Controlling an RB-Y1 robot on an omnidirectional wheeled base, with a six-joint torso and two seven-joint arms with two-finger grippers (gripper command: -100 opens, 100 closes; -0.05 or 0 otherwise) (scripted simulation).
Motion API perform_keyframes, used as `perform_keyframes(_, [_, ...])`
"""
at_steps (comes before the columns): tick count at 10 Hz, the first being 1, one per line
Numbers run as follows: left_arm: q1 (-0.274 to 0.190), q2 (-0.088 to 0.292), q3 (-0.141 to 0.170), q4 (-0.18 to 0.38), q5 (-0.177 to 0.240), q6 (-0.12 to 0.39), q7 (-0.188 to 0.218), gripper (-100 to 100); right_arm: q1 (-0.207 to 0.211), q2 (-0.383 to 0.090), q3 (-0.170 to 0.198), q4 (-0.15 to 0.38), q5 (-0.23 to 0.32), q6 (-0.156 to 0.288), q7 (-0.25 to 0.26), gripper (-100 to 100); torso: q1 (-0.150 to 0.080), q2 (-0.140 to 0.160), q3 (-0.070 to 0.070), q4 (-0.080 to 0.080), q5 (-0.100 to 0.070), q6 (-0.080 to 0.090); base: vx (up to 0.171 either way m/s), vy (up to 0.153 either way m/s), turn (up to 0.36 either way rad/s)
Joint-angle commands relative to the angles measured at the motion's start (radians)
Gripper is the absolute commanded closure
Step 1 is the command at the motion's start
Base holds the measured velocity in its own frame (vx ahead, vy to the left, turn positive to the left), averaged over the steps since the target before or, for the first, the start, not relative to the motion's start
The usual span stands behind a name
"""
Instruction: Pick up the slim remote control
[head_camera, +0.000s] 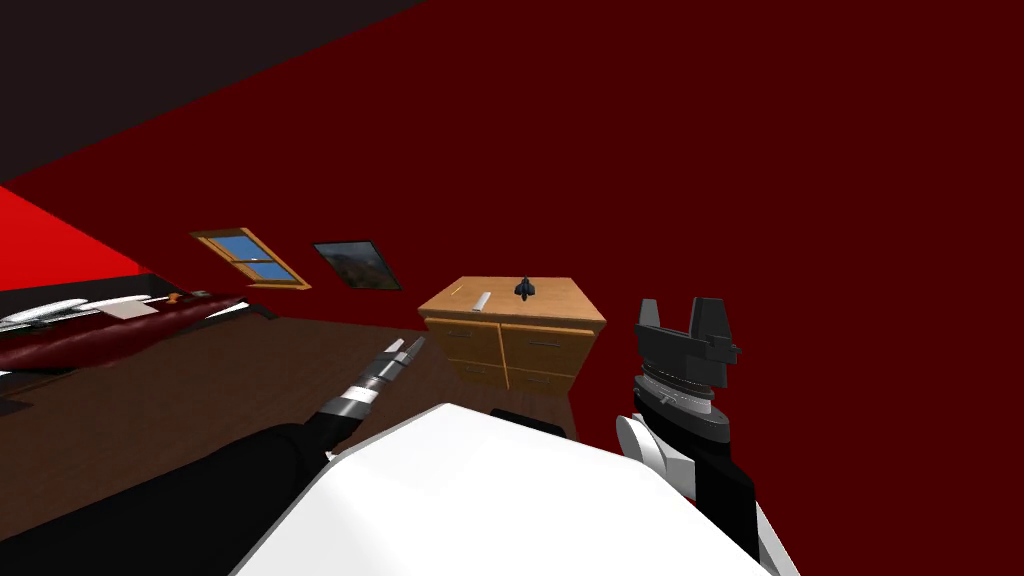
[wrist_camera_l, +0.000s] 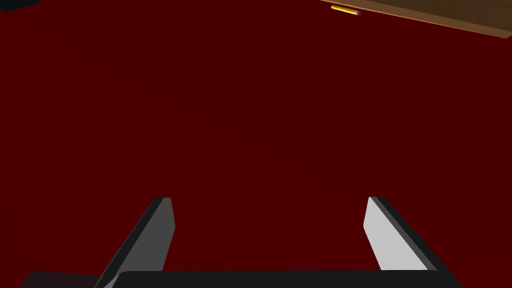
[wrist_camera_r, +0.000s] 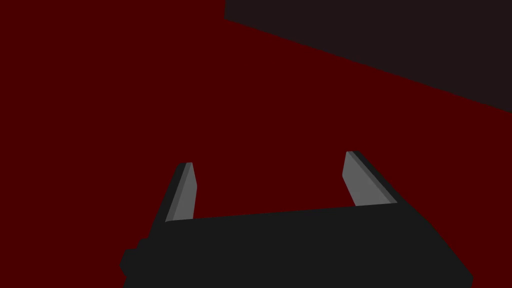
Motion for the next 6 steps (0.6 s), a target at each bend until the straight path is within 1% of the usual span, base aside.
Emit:
perform_keyframes(1, [0.050,0.033,0.050,0.003,-0.039,-0.003,-0.041,-100,0.000,0.000,0.000,0.000,0.000,0.000,0.000,0,0.000,0.000,0.000,0.000,0.000,0.000,-0.014,0.009,-0.317])
perform_keyframes(2, [0.063,0.033,0.050,0.003,-0.039,-0.003,-0.041,-100,0.000,0.000,0.000,0.000,0.000,0.000,0.000,0,0.000,0.000,0.000,0.000,0.000,0.001,-0.016,0.013,-0.168])
perform_keyframes(3, [0.103,0.064,0.093,0.009,-0.072,-0.006,-0.076,-100,0.000,0.000,0.000,0.000,0.000,0.000,0.000,0,0.000,-0.001,0.000,0.000,0.000,0.000,-0.020,0.007,-0.318])
perform_keyframes(4, [0.113,0.064,0.093,0.009,-0.072,-0.006,-0.076,-100,0.000,0.000,0.000,0.000,0.000,0.000,0.000,0,0.000,0.000,0.000,0.000,0.000,0.001,-0.018,0.015,-0.196])
perform_keyframes(5, [0.156,0.097,0.135,0.017,-0.105,-0.009,-0.112,-100,0.000,0.000,0.000,0.000,0.000,0.000,0.000,0,0.000,-0.001,0.000,0.000,0.000,0.000,-0.014,0.012,-0.373])
perform_keyframes(6, [0.164,0.097,0.135,0.017,-0.105,-0.009,-0.112,-100,0.000,0.000,0.000,0.000,0.000,0.000,0.000,0,0.001,-0.001,-0.001,0.000,0.000,0.001,-0.012,0.020,-0.202])
